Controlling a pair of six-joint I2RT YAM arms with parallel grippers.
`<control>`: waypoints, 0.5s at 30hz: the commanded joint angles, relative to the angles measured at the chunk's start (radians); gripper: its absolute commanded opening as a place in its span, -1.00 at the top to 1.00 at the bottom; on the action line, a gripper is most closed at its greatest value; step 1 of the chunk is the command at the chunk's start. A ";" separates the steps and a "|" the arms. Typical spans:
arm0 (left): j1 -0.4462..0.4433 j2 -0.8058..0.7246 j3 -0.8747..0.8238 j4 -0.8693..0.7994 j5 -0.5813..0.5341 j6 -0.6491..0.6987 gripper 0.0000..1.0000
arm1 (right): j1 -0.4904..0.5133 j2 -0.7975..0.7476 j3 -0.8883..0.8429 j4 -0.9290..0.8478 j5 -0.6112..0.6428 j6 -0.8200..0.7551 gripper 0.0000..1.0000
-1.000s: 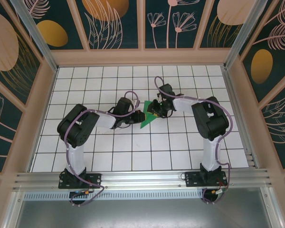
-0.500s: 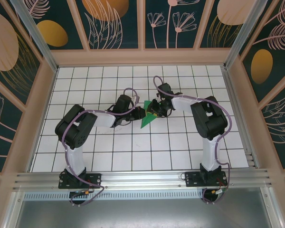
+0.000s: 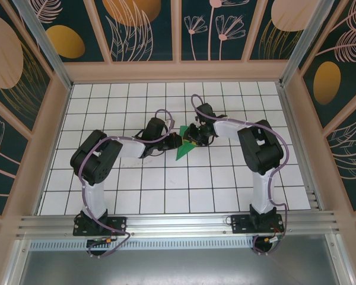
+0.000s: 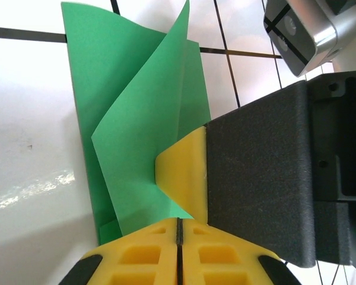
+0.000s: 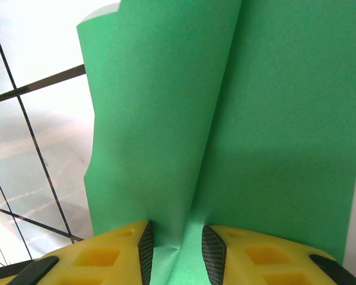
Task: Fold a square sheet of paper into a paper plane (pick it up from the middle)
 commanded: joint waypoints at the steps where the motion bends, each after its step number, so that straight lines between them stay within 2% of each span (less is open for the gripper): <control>1: 0.000 0.035 0.023 -0.021 0.011 0.002 0.80 | 0.009 0.150 -0.058 -0.072 0.168 0.011 0.31; 15: 0.000 0.056 0.063 -0.073 -0.035 0.018 0.83 | 0.008 0.152 -0.062 -0.069 0.161 0.011 0.32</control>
